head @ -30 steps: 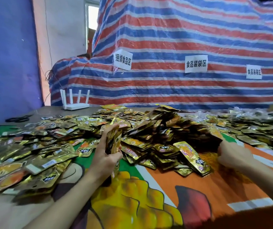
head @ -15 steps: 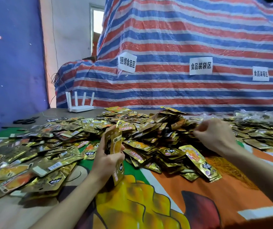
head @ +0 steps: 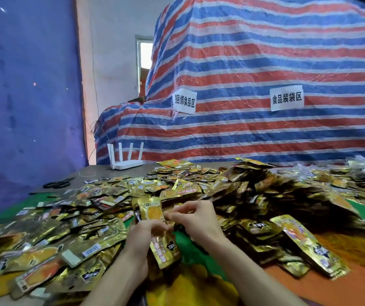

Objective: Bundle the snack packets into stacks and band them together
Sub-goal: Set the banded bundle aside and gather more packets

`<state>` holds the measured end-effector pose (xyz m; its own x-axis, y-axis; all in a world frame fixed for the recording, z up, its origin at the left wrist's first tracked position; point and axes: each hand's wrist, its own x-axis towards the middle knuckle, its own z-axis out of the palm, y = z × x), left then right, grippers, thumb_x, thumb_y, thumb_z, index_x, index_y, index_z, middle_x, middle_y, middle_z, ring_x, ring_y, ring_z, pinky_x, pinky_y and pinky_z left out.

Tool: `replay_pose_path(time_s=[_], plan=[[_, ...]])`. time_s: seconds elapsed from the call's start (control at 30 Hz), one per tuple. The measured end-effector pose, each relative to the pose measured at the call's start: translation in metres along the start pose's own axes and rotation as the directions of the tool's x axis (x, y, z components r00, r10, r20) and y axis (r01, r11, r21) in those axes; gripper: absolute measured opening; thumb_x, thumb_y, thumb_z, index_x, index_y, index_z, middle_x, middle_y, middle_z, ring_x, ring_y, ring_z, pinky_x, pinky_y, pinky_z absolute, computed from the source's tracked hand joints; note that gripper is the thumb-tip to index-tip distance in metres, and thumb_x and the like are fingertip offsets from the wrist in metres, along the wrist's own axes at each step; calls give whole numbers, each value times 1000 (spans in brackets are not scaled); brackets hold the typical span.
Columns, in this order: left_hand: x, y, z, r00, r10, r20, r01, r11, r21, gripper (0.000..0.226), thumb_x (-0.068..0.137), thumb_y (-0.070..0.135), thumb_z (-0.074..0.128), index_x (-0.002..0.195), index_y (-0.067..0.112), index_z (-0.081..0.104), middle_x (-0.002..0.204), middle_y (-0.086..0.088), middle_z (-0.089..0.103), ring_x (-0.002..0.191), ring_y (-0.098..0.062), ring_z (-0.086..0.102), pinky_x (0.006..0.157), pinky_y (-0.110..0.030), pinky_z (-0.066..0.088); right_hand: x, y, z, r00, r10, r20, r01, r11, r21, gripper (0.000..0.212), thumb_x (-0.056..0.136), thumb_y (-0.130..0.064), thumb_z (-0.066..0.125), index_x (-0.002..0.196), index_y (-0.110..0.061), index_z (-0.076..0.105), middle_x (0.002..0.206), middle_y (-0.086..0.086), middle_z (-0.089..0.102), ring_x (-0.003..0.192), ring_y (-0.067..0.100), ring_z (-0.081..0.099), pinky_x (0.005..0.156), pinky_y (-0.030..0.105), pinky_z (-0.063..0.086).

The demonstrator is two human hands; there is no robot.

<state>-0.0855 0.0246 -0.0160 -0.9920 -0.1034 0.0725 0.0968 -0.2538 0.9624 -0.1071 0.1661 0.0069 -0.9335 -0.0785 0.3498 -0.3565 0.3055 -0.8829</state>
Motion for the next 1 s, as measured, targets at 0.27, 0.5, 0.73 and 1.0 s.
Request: replay_pose_path(time_s=[0.27, 0.5, 0.73, 1.0], plan=[[-3, 7, 1, 995, -22, 102, 26, 999, -33, 13, 64, 2, 62, 56, 3, 72, 60, -10, 66, 52, -17, 64, 53, -20, 51, -4, 12, -15, 998, 59, 21, -61, 993, 101, 8, 82, -23, 84, 75, -20, 80, 62, -4, 70, 42, 3, 53, 44, 16, 42], [-1, 11, -14, 892, -7, 453, 214, 888, -407, 22, 68, 3, 61, 89, 1, 69, 81, -15, 60, 72, -31, 63, 69, -38, 56, 3, 5, -23, 875, 109, 472, -430, 624, 653, 15, 84, -11, 61, 78, -4, 72, 92, 17, 64, 74, 22, 63, 74, 29, 52], [-5, 10, -10, 799, -49, 600, 305, 892, -334, 32, 59, 0, 75, 90, 5, 64, 82, -13, 58, 76, -30, 61, 71, -38, 55, 1, 0, -29, 913, -79, 401, -285, 581, 762, 14, 72, -18, 45, 58, -14, 48, 65, 10, 43, 78, 35, 66, 73, 43, 52], [3, 4, -12, 865, -130, 485, 292, 916, -276, 20, 64, -1, 63, 82, 1, 71, 81, -16, 61, 70, -31, 61, 65, -36, 55, 6, 5, -26, 938, -58, 341, -242, 593, 768, 40, 85, -2, 55, 124, -9, 67, 70, 2, 65, 42, 9, 46, 46, 23, 47]])
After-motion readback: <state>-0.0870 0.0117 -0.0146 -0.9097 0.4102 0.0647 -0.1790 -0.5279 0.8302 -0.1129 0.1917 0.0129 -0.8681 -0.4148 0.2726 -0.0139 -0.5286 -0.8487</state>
